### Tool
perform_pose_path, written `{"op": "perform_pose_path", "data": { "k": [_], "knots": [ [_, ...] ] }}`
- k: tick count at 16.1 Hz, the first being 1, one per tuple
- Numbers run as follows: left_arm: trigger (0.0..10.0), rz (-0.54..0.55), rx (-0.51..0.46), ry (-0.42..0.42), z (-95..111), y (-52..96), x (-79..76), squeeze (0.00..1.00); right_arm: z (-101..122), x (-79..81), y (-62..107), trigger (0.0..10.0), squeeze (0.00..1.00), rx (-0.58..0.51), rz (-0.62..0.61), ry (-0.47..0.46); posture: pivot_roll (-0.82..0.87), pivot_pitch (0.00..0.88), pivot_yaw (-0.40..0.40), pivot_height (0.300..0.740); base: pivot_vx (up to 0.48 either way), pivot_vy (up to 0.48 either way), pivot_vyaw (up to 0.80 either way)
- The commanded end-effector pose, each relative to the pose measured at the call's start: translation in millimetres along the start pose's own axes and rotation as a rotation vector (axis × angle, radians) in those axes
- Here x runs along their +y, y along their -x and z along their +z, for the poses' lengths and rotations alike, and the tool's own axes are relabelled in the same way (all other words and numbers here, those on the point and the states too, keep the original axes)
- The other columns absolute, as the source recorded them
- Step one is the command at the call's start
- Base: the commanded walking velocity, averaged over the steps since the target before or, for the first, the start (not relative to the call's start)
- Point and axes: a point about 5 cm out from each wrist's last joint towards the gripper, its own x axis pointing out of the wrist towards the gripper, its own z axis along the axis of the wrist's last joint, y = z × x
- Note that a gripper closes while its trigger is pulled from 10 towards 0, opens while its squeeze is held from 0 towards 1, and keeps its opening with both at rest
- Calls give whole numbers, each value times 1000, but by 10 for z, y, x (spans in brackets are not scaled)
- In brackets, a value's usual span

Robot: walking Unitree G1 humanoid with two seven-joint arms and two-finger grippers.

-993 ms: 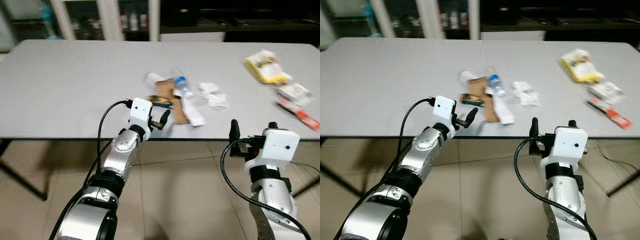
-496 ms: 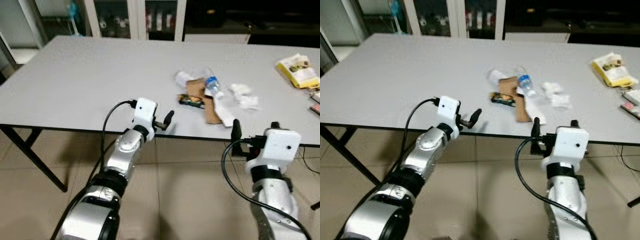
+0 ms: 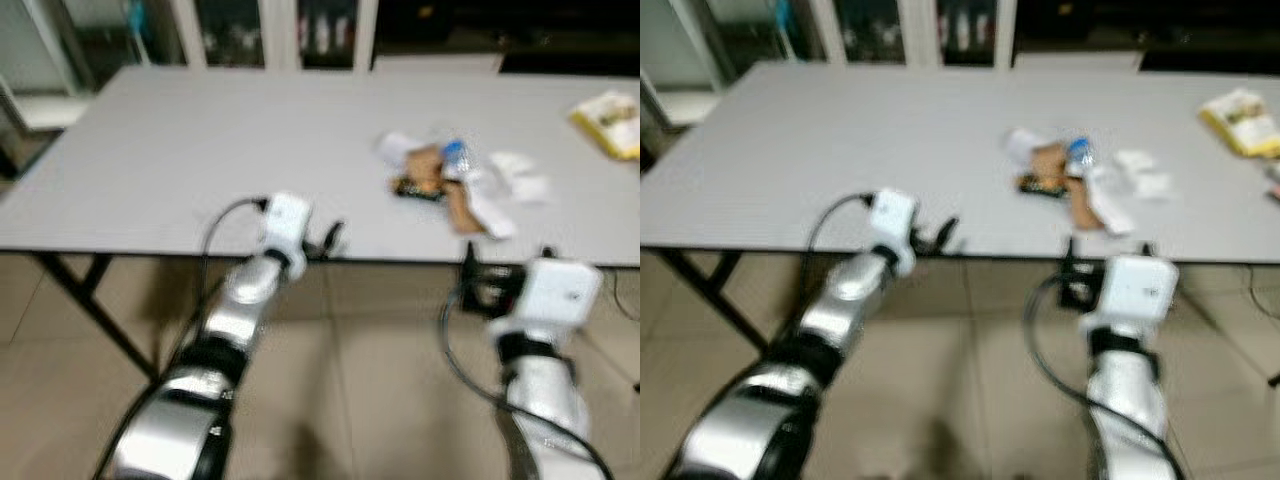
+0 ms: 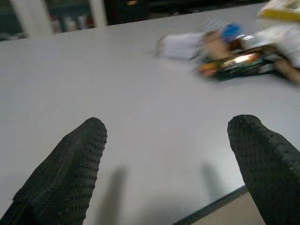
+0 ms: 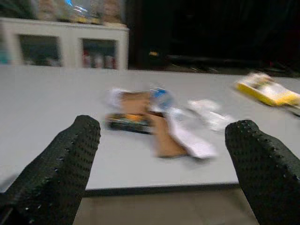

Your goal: Picking trash to rubbish bin

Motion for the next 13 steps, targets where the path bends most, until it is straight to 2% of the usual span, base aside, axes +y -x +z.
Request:
{"op": "perform_pose_path", "data": {
  "k": [1, 2, 10, 13],
  "knots": [
    [10000, -48, -17, 8, 21, -18, -81, 0, 0, -58, -6, 10000, 0, 0, -25, 16, 30, 66, 22, 740, 0, 0, 0],
    [10000, -50, -16, 6, 16, -14, -82, 0, -2, -56, -5, 10000, 0, 2, -26, 17, 29, 70, 20, 740, 0, 0, 0],
    [10000, -79, -36, 20, 42, -31, -144, 0, -13, -62, 6, 10000, 0, 11, -34, 31, 22, 76, 24, 740, 0, 0, -800],
    [10000, -97, -54, 21, 82, -53, -174, 0, -4, -66, 19, 10000, 0, 1, -36, 35, 17, 76, 26, 740, 205, 0, -158]
  ]
}}
